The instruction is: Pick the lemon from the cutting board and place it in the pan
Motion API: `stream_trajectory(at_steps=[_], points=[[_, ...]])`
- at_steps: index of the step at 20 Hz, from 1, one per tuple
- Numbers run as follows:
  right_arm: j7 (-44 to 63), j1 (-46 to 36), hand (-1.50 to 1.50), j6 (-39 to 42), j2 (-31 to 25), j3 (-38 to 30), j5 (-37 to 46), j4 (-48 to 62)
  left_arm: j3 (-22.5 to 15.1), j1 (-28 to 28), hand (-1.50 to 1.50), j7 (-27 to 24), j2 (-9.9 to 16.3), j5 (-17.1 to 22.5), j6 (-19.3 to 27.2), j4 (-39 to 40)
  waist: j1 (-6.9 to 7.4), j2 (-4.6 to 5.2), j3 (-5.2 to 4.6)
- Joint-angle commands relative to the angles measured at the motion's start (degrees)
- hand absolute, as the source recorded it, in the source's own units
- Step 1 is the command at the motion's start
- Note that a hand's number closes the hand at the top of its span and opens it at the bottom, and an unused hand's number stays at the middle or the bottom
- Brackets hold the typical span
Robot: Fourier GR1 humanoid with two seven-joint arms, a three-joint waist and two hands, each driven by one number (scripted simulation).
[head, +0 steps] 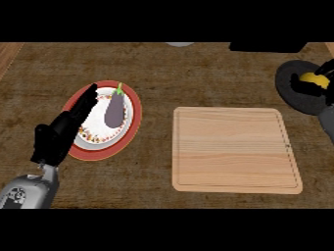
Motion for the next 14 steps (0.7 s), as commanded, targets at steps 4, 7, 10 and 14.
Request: stream_trajectory(at_steps=[4, 7, 10, 14], points=[[-8.7, -1.8, 1.50, -0.8, -3.1, -4.4, -2.6, 7.6, 1.2, -2.2, 0.00, 0.6, -0.2, 0.5, -0.7, 0.1, 0.91, 0.64, 0.12], [5.0, -4.0, -1.50, 10.8, -5.9, -4.0, -2.0, 15.1, -0.4, -0.5, 0.00, -1.0, -1.1, -1.0, 0.0, 0.5, 1.85, 1.00, 0.04], [0.6, -3.8, -1.50, 14.2, -6.7, -6.3, -4.5, 14.2, -0.2, -2.2, 0.00, 0.6, -1.0, 0.0, -1.0, 0.4, 1.89, 1.13, 0.25], [-4.3, -3.3, -1.50, 13.7, -5.9, -9.9, -8.1, 12.2, 0.8, -1.9, 0.00, -1.2, -0.2, 0.1, -1.7, 2.0, 1.94, 1.39, 0.34]])
